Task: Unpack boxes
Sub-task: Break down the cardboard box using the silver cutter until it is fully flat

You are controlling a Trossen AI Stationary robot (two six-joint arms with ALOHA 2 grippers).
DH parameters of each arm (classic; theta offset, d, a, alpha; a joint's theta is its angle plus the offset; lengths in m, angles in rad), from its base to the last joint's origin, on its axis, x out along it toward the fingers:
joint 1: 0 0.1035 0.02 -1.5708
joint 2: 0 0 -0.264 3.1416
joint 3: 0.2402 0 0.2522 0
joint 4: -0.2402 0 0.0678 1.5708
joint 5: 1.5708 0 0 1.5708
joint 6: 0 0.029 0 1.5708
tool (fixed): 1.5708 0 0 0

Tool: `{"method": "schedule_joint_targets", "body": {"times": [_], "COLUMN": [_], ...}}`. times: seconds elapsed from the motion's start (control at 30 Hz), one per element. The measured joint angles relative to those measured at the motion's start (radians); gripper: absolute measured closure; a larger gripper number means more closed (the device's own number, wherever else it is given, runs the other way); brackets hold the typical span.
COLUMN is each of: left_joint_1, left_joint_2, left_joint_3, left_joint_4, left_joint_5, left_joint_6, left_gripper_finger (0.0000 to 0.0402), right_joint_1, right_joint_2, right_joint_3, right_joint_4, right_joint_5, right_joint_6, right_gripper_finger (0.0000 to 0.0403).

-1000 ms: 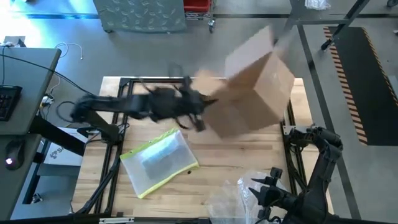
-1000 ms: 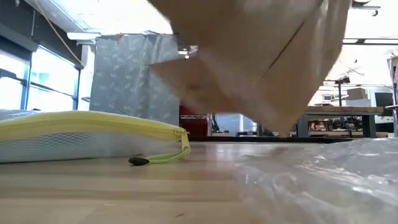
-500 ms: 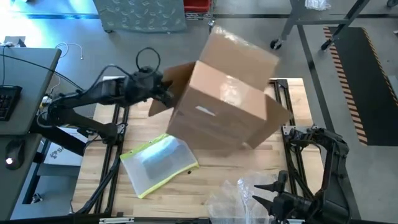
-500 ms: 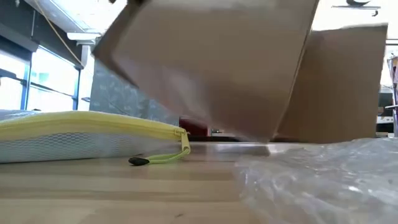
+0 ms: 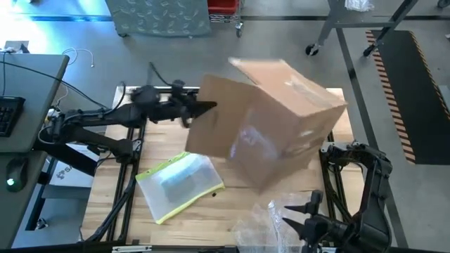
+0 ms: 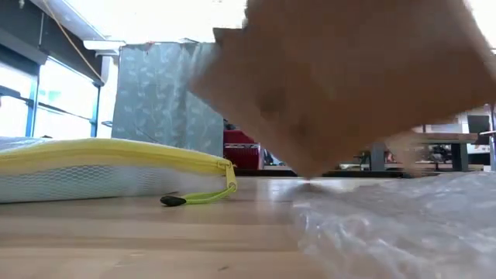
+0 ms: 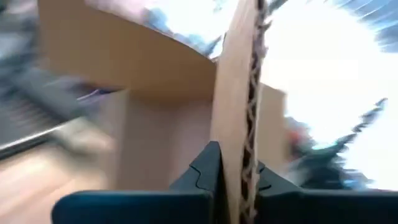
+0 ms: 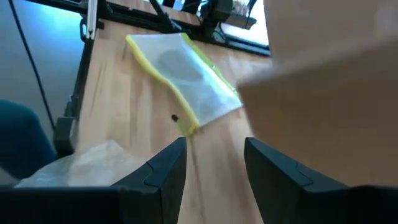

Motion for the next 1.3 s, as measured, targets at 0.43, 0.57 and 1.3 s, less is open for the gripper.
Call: {"method": "schedule_joint_targets", "body": {"times": [0.43,0.57,1.3], "left_joint_1": [0.047,0.073,-0.139], "left_joint_2": [-0.033,-0.031,-0.032], "left_joint_3": [0.006,0.003,0.002], "left_joint_4": [-0.523,-0.853,-0.143], "left_joint_5": [-0.500,-0.598,-0.204], "left_joint_6": [0.127,0.126,0.027], "left_gripper_finger": [0.0401,0.0401,0.0401], "right_joint_1": [-0.001,-0.001,-0.011], "right_joint_2": [0.001,0.001,0.003], "right_joint_3": [0.000,0.000,0.000], "right_joint_4": [0.000,0.000,0.000], "right_joint_5": [0.078,0.084,0.082], "right_joint_6": [-0.030,-0.036,-0.019], "right_gripper_finger": [0.0256,0.0256,0.0256]}}
